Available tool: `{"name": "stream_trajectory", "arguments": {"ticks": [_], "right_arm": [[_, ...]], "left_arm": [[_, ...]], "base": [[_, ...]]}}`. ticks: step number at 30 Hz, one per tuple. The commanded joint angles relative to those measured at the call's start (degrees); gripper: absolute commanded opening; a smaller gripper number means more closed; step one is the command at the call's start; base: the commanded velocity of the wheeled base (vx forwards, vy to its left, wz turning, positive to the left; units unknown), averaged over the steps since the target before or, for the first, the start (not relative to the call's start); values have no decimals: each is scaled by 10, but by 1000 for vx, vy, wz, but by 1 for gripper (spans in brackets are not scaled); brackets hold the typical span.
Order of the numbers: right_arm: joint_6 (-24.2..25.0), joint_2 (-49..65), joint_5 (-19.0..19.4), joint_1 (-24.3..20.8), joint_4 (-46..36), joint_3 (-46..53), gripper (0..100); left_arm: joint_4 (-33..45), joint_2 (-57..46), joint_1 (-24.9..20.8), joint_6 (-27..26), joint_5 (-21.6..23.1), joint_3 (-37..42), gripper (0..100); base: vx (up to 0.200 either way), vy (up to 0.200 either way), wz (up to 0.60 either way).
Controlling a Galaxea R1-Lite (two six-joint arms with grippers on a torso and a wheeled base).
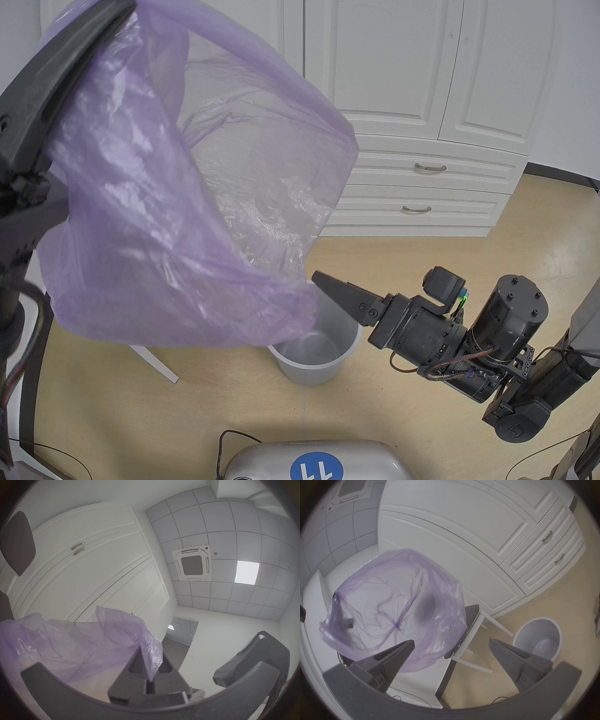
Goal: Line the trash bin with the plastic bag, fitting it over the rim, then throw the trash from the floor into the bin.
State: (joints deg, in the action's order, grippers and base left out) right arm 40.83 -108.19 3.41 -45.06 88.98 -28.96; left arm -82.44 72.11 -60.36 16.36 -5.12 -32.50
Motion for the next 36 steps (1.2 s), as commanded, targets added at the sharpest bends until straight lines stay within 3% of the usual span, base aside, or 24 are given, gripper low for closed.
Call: {"name": "stream_trajectory", "arguments": {"ticks": [1, 5, 10, 20, 36], "right_arm": [[-1, 15, 4, 34, 10, -9, 100], [-4, 10, 7, 42, 10, -11, 100], [-2, -13, 15, 17, 10, -5, 100], [-2, -62, 14, -44, 10, 20, 100], [-26, -93, 8, -50, 10, 24, 100]], "left_arm": [[-2, -11, -3, 1, 16, 17, 0], [-29, -15, -3, 3, 42, 36, 0], [-55, -15, -4, 15, 64, 48, 0], [-55, -21, -3, 37, 65, 43, 0], [-54, -42, 9, 33, 65, 24, 0]], "base": [[0, 0, 0], [0, 0, 0], [0, 0, 0], [0, 0, 0], [0, 0, 0]]}}
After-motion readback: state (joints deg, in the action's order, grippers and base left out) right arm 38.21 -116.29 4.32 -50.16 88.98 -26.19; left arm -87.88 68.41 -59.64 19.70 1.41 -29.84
